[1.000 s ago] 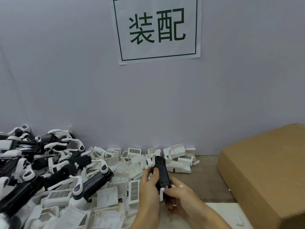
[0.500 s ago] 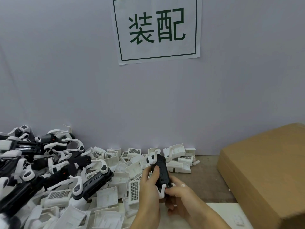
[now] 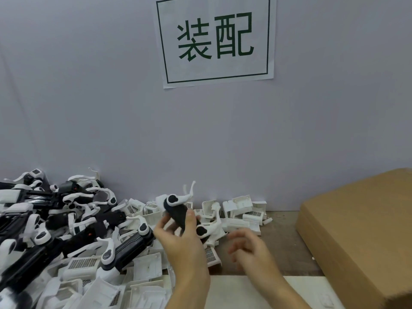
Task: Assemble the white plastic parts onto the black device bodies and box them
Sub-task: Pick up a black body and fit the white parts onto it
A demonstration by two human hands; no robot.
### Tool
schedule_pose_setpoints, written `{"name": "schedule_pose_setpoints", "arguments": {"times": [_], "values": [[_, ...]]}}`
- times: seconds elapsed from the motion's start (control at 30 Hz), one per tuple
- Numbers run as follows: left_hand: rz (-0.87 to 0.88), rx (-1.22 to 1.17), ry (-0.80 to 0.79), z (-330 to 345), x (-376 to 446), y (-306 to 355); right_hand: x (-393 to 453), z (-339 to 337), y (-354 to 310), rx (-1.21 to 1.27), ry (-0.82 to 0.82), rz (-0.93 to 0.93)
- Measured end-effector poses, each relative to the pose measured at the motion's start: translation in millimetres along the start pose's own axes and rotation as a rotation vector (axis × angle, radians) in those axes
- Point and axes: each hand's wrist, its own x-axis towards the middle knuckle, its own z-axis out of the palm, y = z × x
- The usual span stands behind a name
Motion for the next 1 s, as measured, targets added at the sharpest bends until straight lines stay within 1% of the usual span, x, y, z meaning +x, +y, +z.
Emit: {"name": "schedule_pose_setpoints", "arguments": {"times": [0.03,0.1,0.2,0.3,0.37,0.47,0.57,0.67,0.8,0.9,1.0], "values": [[0.050,0.049,0.045,0,1,2,-2,5,1,-0.147,-0.038,-0.059],[0.120,0.125,0.114,-1,4,6,-5,18,2,-0.331,-0.109,-0.175],[0.178,0.235,0.166,-6,10,8,-6,36,10,-0.608,-0.204,-0.298],[0.197,0.243,0.177,-9,12,10,-8,46,18,-0.793,-0.382,-0.251],[0.199,0.225,0.168,-8,11,11,-5,45,18,-0.877,-0.414,-0.218],[0.207,0.209,0.157,-8,10,10,1,39,14,-0.816,-0.327,-0.197],[0.217,0.169,0.147,-10,14,8,1,35,14,-0.851,-0.196,-0.294],[0.222,0.126,0.149,-13,19,6,1,27,16,-0.828,-0.109,-0.259],[0.222,0.129,0.142,-14,20,3,3,19,20,-0.872,-0.093,-0.198],[0.219,0.167,0.121,-14,18,-1,4,17,20,-0.923,-0.096,-0.189],[0.189,0.229,0.090,-14,16,-3,5,13,14,-0.873,-0.046,-0.179]]}}
